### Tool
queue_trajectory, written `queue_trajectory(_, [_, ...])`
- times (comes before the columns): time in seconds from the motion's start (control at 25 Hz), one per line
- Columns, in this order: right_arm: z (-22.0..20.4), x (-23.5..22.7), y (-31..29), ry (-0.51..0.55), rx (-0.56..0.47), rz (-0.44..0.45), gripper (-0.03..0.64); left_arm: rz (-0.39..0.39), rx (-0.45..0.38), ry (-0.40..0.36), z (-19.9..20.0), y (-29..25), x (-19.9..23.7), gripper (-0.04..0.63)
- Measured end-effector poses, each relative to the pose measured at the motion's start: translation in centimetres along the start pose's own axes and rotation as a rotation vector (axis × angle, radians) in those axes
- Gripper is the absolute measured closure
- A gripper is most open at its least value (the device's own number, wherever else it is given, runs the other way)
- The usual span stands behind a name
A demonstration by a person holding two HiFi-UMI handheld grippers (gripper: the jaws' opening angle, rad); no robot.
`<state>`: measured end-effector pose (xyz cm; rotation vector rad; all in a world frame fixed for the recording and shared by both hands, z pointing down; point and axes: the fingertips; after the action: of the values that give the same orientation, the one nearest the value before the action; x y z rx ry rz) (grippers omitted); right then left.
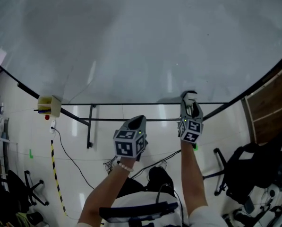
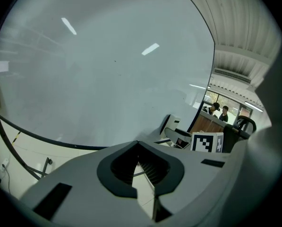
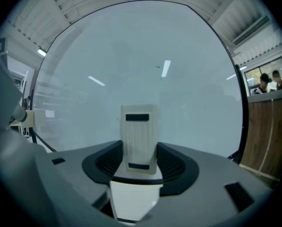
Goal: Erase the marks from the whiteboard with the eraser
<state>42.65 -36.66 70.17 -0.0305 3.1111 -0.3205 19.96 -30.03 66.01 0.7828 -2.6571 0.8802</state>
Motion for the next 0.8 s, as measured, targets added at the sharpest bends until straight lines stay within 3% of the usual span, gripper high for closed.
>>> queue_trajectory(0.44, [2.2, 15.8, 0.1, -0.014, -0.008, 0.031, 0.365, 0.015, -0.065, 0.026, 2.2, 9.5, 9.3, 0.607])
queue_trajectory(0.8, [2.1, 28.6, -0.2, 0.022, -0.018, 0.071, 0.365, 0.040, -0.076, 0.029, 1.9, 16.0, 17.8, 0.607])
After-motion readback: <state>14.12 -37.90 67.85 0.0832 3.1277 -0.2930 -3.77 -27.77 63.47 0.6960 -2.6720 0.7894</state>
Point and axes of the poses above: the fingertips, and each gripper's own axes: y backward along the fingers, x to its left, z out of its top, and after that the axes turned 1 degree about y, right-handed
